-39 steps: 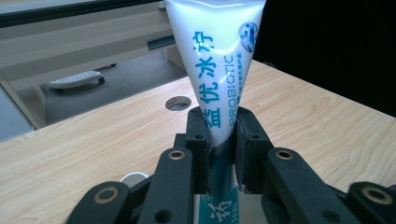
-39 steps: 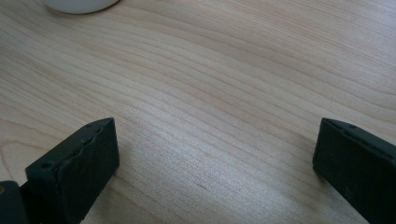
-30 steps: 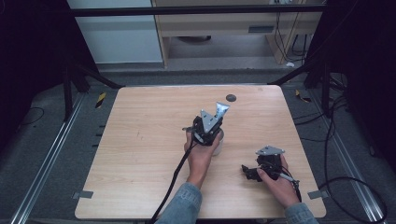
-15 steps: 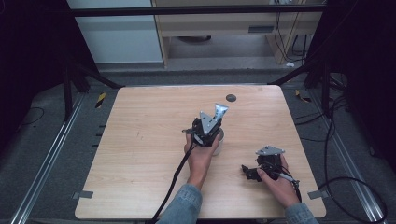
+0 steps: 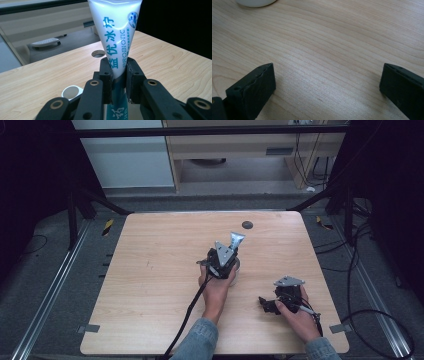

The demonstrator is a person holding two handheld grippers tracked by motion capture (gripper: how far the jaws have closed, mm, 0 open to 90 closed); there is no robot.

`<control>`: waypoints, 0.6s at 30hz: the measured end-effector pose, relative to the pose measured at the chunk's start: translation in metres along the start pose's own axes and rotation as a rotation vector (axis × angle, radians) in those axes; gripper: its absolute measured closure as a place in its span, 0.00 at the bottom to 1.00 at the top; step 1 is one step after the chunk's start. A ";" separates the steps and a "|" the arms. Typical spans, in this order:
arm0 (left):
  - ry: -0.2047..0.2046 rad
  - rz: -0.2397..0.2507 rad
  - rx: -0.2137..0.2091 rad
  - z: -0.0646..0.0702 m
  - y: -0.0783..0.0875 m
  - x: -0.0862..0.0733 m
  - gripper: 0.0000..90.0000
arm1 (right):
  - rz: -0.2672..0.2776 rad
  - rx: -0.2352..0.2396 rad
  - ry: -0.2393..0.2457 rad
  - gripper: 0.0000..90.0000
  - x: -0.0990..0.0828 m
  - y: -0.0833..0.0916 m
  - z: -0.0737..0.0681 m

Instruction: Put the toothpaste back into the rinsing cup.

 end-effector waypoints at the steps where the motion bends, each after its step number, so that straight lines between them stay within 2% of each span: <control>1: 0.000 0.000 0.000 0.000 0.000 0.000 0.86 | 0.000 0.000 0.000 0.01 0.000 0.000 0.000; 18: 0.009 -0.006 -0.001 0.002 -0.002 -0.005 0.86 | 0.000 0.000 0.000 0.01 0.000 0.000 0.000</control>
Point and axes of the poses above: each handheld gripper's, and its own axes: y roughly backward along the jaws, x roughly out of its top, z roughly to its right, the point moved 6 cm from there along -y, roughly forward along the jaws, and after that the axes turned 8 degrees about -y, right-handed, at the moved point
